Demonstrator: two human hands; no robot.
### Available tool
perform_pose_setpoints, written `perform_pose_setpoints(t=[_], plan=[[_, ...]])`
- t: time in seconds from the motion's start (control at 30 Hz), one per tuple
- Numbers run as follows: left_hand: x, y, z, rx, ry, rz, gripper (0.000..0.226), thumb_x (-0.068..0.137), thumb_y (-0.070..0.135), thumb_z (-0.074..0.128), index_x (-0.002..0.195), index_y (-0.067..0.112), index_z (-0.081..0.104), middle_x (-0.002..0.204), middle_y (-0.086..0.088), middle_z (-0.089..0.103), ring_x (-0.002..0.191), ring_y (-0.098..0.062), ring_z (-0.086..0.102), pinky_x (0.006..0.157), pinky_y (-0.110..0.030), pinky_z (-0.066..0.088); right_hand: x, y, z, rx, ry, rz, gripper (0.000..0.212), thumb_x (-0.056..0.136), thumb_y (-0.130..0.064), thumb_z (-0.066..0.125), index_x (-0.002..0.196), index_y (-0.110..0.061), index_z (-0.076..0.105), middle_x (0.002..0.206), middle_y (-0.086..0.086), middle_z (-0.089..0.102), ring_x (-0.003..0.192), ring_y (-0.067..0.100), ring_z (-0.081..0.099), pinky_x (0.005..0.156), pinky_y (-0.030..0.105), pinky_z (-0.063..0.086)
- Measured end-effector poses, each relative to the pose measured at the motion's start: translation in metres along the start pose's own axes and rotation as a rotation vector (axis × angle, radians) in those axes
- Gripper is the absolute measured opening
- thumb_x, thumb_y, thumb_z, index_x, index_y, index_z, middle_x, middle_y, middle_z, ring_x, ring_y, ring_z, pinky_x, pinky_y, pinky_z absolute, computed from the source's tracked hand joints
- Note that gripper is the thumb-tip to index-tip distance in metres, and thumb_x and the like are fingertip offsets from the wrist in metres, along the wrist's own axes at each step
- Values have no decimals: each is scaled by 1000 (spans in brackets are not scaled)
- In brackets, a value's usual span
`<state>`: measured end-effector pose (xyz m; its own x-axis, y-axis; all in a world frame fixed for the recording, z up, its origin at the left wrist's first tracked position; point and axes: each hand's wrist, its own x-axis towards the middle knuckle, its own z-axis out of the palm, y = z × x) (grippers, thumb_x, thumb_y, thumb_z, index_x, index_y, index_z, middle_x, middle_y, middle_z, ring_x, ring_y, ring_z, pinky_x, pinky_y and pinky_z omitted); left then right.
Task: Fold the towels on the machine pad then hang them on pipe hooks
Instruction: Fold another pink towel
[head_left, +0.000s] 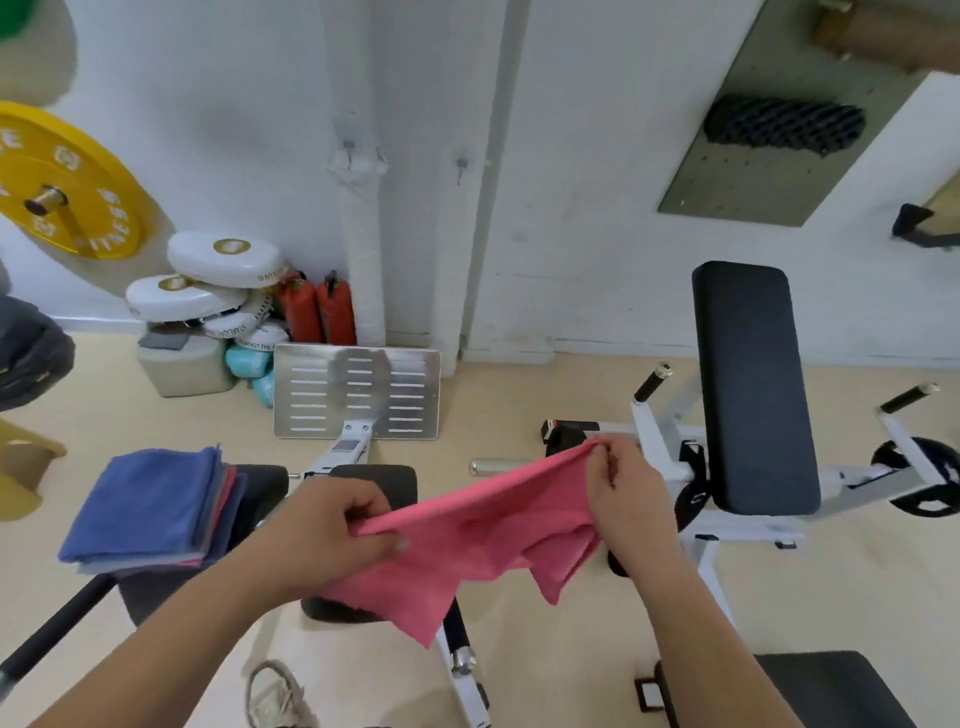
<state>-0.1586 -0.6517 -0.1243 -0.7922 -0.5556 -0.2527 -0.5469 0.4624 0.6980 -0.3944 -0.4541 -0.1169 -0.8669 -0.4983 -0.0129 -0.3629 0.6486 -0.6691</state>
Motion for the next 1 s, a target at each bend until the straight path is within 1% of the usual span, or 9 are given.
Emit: perform_pose_setpoints(t=[0.13, 0.2, 0.3, 0.43, 0.57, 0.67, 0.73, 0.83, 1.0], plan=[[-1, 15, 2, -31, -42, -1, 28, 73, 43, 89, 74, 22, 71, 78, -1, 71, 65, -11, 62, 61, -21, 48, -2, 40, -1, -16, 4, 119, 18, 104, -33, 44, 97, -26, 58, 77, -7, 63, 76, 18, 62, 72, 39, 49], [-7, 20, 0, -117, -64, -21, 21, 77, 40, 87, 81, 25, 73, 79, 0, 72, 66, -8, 63, 62, -21, 51, -2, 55, -2, 31, 41, 188, 20, 104, -32, 42, 100, -23, 59, 82, -4, 65, 80, 22, 63, 73, 39, 47], [-23, 31, -5, -393, -63, -48, 7, 88, 31, 78, 93, 27, 78, 91, -1, 77, 85, -18, 72, 75, -27, 58, -6, 67, -4, 59, 23, 220, 21, 105, -29, 42, 103, -16, 59, 83, -3, 64, 81, 23, 63, 69, 37, 45], [-36, 44, -4, -650, -11, -127, 13, 87, 29, 76, 94, 18, 75, 100, -11, 76, 94, -23, 70, 90, -41, 55, -19, 54, -10, 163, 44, 121, 21, 104, -24, 48, 89, -14, 60, 74, -2, 62, 74, 18, 60, 66, 36, 41], [-39, 70, 20, -530, 226, -184, 8, 80, 27, 86, 83, 26, 78, 86, -1, 77, 82, -15, 71, 78, -38, 59, -44, 24, -16, 284, -101, -23, 21, 99, -21, 62, 80, -11, 63, 72, 8, 64, 62, 6, 53, 61, 18, 44], [-48, 95, 48, -492, 99, -20, 8, 92, 28, 75, 90, 33, 81, 89, 3, 76, 80, -8, 68, 81, -39, 61, -65, 2, -20, 373, -185, -87, 19, 97, -22, 66, 80, -25, 72, 74, -8, 71, 69, 0, 63, 64, 11, 46], [-50, 99, 61, -440, 11, 107, 20, 98, 28, 68, 98, 44, 79, 92, 13, 73, 87, -6, 68, 85, -29, 59, -78, -9, -25, 412, -256, -124, 19, 100, -24, 63, 91, -32, 77, 83, -15, 76, 81, 1, 69, 70, 13, 51], [-51, 96, 72, -370, 87, 217, 36, 98, 12, 67, 93, 46, 77, 85, 23, 65, 74, 4, 61, 66, -10, 48, -93, -16, -29, 495, -361, -148, 21, 103, -22, 60, 99, -32, 78, 89, -10, 77, 82, 3, 71, 69, 17, 54], [-58, 83, 69, -308, 244, 229, 34, 90, 4, 72, 106, 34, 74, 86, 13, 71, 83, -8, 68, 75, -11, 50, -103, -18, -17, 484, -428, -202, 19, 101, -19, 64, 95, -27, 79, 91, -5, 78, 91, 10, 72, 85, 26, 57]])
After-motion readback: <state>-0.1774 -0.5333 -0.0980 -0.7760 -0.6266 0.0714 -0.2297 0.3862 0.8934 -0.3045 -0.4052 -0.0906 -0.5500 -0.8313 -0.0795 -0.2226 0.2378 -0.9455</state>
